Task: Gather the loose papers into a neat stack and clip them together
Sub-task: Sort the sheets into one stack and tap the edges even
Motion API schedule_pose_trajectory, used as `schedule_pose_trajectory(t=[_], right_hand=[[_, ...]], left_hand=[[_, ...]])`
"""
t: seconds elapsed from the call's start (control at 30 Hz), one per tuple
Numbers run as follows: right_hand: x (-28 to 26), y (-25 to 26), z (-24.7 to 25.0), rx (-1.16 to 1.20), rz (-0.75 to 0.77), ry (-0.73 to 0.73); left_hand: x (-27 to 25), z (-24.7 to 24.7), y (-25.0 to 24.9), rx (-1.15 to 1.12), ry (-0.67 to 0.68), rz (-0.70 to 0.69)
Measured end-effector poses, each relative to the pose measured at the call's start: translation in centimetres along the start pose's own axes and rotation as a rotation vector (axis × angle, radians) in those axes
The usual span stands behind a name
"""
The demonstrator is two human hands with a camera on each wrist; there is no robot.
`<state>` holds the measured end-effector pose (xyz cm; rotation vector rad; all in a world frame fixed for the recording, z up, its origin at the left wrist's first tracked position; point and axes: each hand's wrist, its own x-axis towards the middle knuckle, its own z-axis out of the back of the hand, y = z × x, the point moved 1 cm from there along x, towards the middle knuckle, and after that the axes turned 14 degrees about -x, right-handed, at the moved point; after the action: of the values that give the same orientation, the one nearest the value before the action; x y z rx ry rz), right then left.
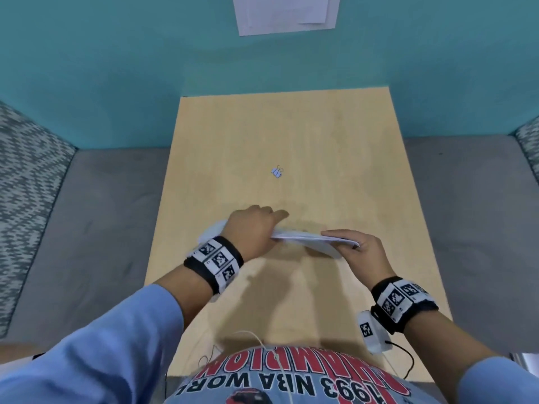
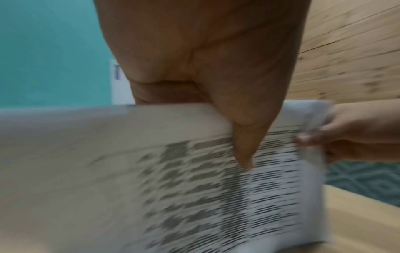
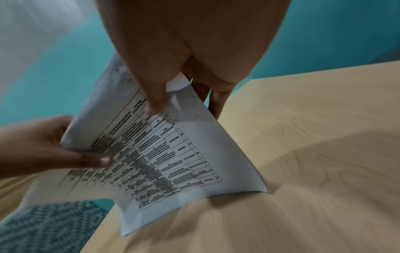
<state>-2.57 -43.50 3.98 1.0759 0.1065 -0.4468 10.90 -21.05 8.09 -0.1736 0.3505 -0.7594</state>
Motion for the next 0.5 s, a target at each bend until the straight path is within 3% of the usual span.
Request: schedule_pose_trajectory(t=[0.1, 0.27, 0.37, 0.5], right_hand=[[0.0, 0.3, 0.5, 0.019, -0.027, -0.007], [-0.1, 0.2, 1.6, 0.012, -0.09, -0.033], [-0.1, -0.6, 2.2, -0.035, -0.158, -0.047], [0.3, -1.2, 3.5, -0.14, -0.161, -0.035]], left_hand=[[0.2, 0.6, 4.0, 0.062, 0.033, 0.04], [-1.2, 1.6, 9.4, -0.088, 0.191, 0.178], [-2.8, 2.4, 10.8, -0.152, 0.179, 0.21], [-4.4, 5.7, 9.0, -0.268, 0.098, 0.143]])
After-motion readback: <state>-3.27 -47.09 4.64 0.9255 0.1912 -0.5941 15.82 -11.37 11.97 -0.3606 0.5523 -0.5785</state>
